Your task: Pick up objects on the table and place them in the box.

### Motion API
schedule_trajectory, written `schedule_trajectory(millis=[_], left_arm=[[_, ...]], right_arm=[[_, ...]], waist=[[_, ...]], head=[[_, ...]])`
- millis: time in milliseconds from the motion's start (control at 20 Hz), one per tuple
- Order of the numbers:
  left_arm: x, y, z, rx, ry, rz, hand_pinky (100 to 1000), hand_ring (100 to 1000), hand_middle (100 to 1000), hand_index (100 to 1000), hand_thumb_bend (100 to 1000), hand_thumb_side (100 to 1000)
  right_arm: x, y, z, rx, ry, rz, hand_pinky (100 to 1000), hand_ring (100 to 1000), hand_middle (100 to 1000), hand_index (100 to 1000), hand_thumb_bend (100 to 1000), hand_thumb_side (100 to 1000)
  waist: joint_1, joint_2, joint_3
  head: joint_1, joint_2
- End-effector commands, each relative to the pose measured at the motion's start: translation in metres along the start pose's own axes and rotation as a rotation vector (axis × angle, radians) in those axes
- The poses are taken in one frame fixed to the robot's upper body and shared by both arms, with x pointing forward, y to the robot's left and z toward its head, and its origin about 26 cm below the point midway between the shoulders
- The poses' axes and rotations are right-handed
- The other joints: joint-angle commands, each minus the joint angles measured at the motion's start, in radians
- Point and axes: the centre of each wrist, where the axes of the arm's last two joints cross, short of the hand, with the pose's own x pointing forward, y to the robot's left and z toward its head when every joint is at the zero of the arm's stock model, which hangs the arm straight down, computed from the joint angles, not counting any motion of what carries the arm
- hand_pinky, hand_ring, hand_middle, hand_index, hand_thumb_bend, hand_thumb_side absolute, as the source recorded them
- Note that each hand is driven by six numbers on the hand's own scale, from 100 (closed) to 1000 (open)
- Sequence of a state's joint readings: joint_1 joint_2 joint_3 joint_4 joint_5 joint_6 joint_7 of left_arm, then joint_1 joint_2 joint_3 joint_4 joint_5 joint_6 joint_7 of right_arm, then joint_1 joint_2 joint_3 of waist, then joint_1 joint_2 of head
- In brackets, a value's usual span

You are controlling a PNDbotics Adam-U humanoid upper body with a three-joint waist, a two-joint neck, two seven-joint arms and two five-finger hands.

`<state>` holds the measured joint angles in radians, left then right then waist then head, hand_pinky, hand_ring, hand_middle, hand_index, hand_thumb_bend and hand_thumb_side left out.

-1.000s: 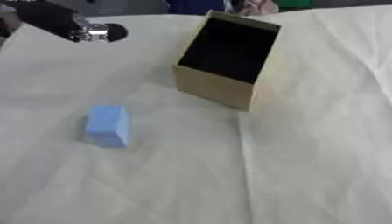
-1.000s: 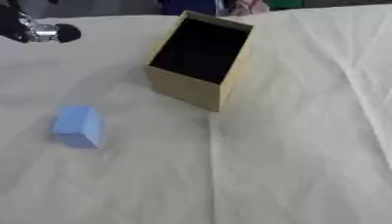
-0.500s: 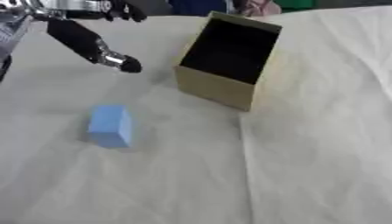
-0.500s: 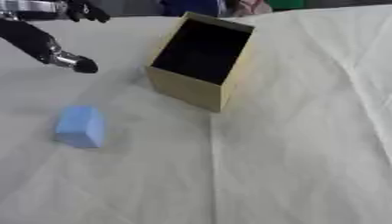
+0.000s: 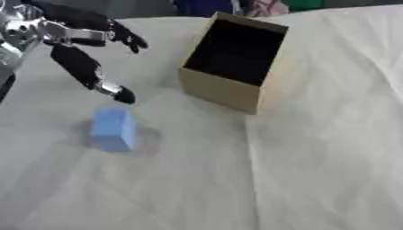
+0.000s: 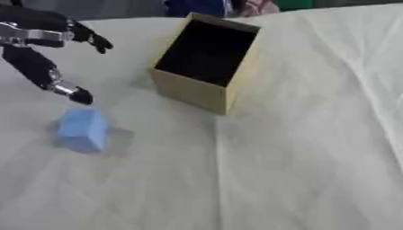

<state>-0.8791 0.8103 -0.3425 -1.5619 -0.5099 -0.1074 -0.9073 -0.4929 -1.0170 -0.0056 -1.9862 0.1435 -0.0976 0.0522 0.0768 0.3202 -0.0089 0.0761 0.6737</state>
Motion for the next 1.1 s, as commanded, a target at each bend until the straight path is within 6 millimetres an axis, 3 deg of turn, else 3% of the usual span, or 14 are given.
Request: schedule_trajectory(millis=[50, 350, 400, 600, 850, 1100], left_arm=[[-0.008, 0.002, 0.012, -0.009, 0.016, -0.002, 921, 934, 844, 1000, 719, 769], [-0.006, -0.007, 0.018, -0.03, 0.012, 0.028, 928, 945, 863, 1000, 812, 812], [-0.006, -0.009, 0.018, -0.036, 0.01, 0.033, 928, 945, 869, 1000, 867, 840], [-0.002, -0.014, 0.02, -0.052, 0.011, 0.036, 938, 946, 877, 1000, 904, 860], [-0.003, -0.022, 0.023, -0.078, 0.051, 0.019, 940, 930, 851, 1000, 888, 857], [-0.009, -0.032, 0.021, -0.116, 0.137, -0.014, 930, 911, 830, 1000, 795, 800]], right_arm=[[0.004, -0.011, -0.002, 0.0, -0.02, 0.033, 819, 860, 856, 931, 192, 1000], [0.004, -0.01, -0.001, 0.002, -0.011, 0.033, 818, 859, 855, 931, 193, 1000], [0.003, -0.009, 0.0, 0.002, -0.01, 0.032, 818, 859, 854, 931, 192, 1000], [0.003, -0.008, 0.0, 0.005, -0.006, 0.03, 817, 858, 853, 930, 191, 1000], [0.003, -0.007, 0.001, 0.011, -0.002, 0.026, 817, 858, 853, 931, 190, 1000], [0.002, -0.006, 0.002, 0.012, 0.002, 0.021, 816, 857, 851, 931, 190, 1000]], waist=[[-0.004, -0.023, 0.001], [-0.001, -0.024, 0.005], [-0.001, -0.024, 0.006], [-0.001, -0.024, 0.006], [-0.001, -0.024, 0.007], [-0.002, -0.024, 0.005]], head=[[-0.003, 0.008], [-0.008, 0.012], [-0.009, 0.011], [-0.01, 0.012], [-0.009, 0.014], [-0.006, 0.013]])
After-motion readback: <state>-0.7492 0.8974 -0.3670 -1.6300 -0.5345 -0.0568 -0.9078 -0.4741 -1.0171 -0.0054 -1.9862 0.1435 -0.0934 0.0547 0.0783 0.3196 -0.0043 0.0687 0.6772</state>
